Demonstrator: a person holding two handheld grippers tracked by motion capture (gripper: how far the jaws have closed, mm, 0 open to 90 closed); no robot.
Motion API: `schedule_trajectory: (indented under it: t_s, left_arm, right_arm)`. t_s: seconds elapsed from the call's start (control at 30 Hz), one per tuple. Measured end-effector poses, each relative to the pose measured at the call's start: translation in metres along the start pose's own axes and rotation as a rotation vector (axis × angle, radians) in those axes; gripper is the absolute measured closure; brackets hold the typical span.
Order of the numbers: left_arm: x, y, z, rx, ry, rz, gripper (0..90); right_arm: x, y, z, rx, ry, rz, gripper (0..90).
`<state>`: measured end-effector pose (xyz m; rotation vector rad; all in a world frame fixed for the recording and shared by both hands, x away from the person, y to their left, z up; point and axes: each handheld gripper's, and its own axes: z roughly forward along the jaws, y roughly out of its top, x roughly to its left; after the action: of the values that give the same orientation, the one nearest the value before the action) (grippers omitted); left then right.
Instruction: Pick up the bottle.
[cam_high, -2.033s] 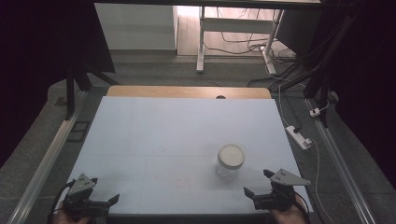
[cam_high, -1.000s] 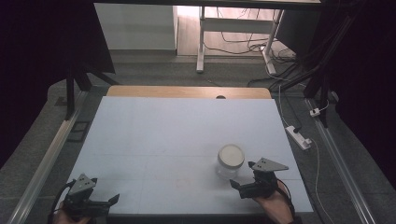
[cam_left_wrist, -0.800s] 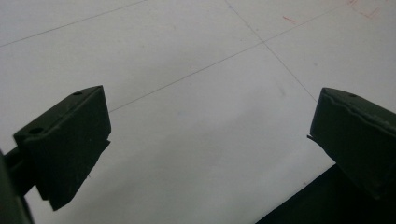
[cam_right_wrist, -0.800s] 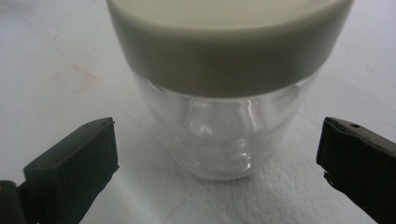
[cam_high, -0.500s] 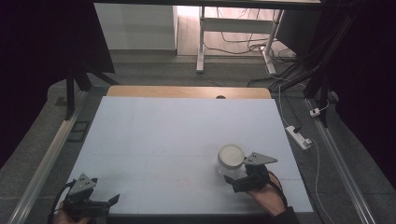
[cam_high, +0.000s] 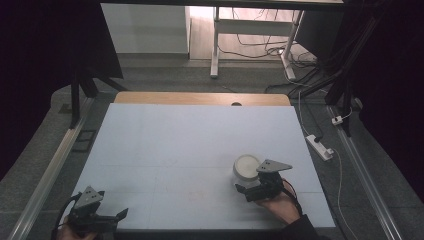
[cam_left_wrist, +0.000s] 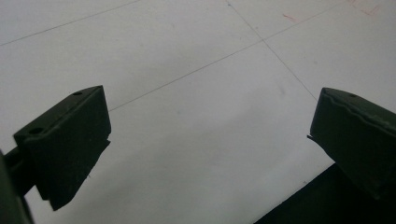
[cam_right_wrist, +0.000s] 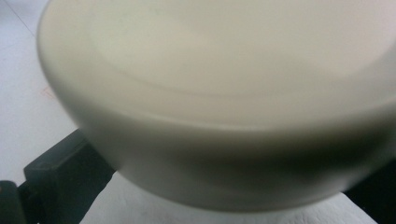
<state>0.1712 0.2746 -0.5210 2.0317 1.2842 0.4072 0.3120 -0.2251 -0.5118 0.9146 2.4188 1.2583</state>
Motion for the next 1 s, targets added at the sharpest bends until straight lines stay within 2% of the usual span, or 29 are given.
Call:
schedule_trajectory:
  t_s: [0.27,0.77,1.0]
  left_arm:
    - [-0.0003,0.0,0.0002,0.002,-0.001,0.002,0.0]
    - [-0.0002,0.0005,0.0006,0.009,0.0,0.006,0.0]
    - [-0.0004,0.0005,0.0007,0.008,0.001,0.008,0.0]
  right_arm:
    - [-0.0041,-0.0032,0.0016,-0.03,0.008,-0.002,4.2]
    - [-0.0074,-0.0032,0.0063,-0.049,0.03,-0.032,3.8]
    - [-0.0042,-0.0018,0.0058,-0.05,0.009,-0.056,5.6]
